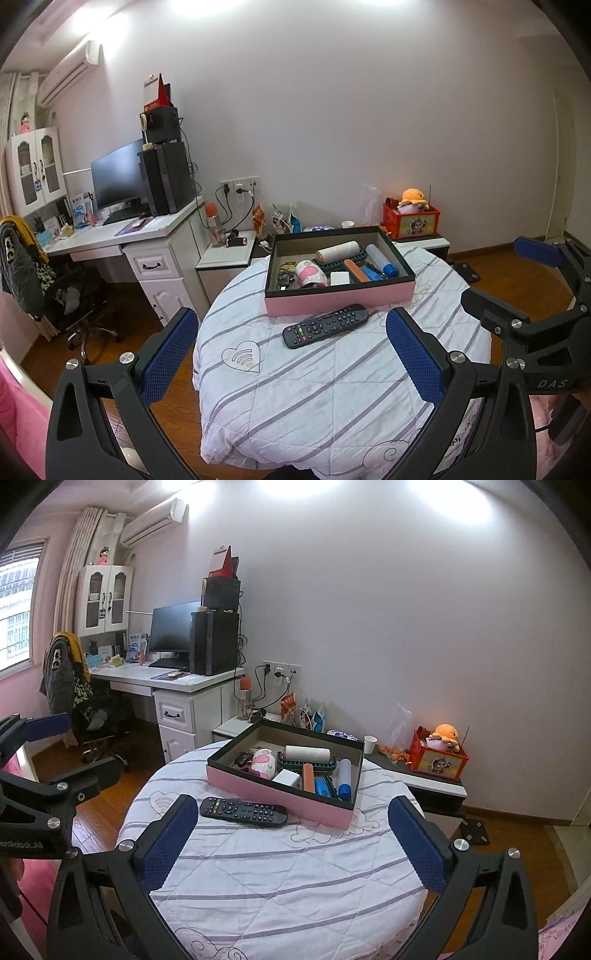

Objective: Organize rigid objects
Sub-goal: 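Withdraw the right gripper up from the box, then lower the left gripper onto the black TV remote and close on it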

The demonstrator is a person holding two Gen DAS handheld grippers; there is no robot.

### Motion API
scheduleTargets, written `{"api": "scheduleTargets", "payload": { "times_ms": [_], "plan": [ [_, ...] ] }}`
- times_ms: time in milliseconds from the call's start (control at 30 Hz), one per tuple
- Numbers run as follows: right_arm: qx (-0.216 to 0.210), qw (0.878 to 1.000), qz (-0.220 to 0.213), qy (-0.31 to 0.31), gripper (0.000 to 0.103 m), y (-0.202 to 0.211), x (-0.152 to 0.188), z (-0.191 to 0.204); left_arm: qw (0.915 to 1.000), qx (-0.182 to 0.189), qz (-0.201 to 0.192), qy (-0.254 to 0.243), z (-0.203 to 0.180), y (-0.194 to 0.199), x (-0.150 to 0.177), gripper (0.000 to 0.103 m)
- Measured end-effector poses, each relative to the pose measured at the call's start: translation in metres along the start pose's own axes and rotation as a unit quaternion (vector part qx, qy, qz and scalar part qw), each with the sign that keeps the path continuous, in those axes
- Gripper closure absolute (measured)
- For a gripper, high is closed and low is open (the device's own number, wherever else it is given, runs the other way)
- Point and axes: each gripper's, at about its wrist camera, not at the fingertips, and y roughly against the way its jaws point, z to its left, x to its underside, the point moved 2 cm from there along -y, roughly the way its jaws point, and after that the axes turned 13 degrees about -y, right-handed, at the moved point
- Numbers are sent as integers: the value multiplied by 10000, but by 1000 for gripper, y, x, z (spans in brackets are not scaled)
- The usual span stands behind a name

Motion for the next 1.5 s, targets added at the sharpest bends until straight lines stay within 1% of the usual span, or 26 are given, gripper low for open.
{"api": "scheduleTargets", "payload": {
  "times_ms": [167, 333, 533, 733, 767, 833, 1067, 1133, 1167, 1300, 1400, 1500],
  "plan": [
    [17, 9999, 110, -26, 0, -10, 5, -3, 10000, 18, 91, -12, -3, -8, 3, 0],
    [32, 9995, 306, -89, 0, -29, 14, -9, 9994, 136, 329, -42, -3, -34, 9, 0],
    [29, 9970, 735, -224, 0, -66, 31, -20, 9955, 560, 761, -84, -3, -83, 26, 0],
    [81, 9928, 1139, -353, 0, -111, 45, -35, 9874, 924, 1263, -242, -9, -150, 44, 0],
    [88, 9923, 1175, -371, 0, -115, 46, -37, 9851, 1060, 1337, -231, -10, -163, 47, 0],
    [123, 9902, 1323, -424, 0, -132, 52, -45, 9815, 1156, 1504, -244, -12, -185, 51, 0],
    [180, 9845, 1656, -552, 0, -173, 60, -63, 9714, 1439, 1835, -443, -21, -250, 60, 0],
    [197, 9835, 1707, -566, 0, -180, 62, -65, 9681, 1558, 1906, -473, -24, -263, 63, 0],
    [181, 9830, 1737, -576, 0, -183, 63, -65, 9654, 1590, 2004, -506, -26, -271, 65, 0],
    [138, 9819, 1805, -554, 0, -191, 66, -66, 9571, 1819, 2164, -634, -38, -286, 69, 0],
    [111, 9815, 1824, -566, 0, -193, 67, -66, 9552, 1910, 2163, -664, -40, -288, 66, 0],
    [115, 9811, 1841, -587, 0, -194, 67, -67, 9539, 1935, 2158, -779, -47, -287, 63, 4]
  ]
}}
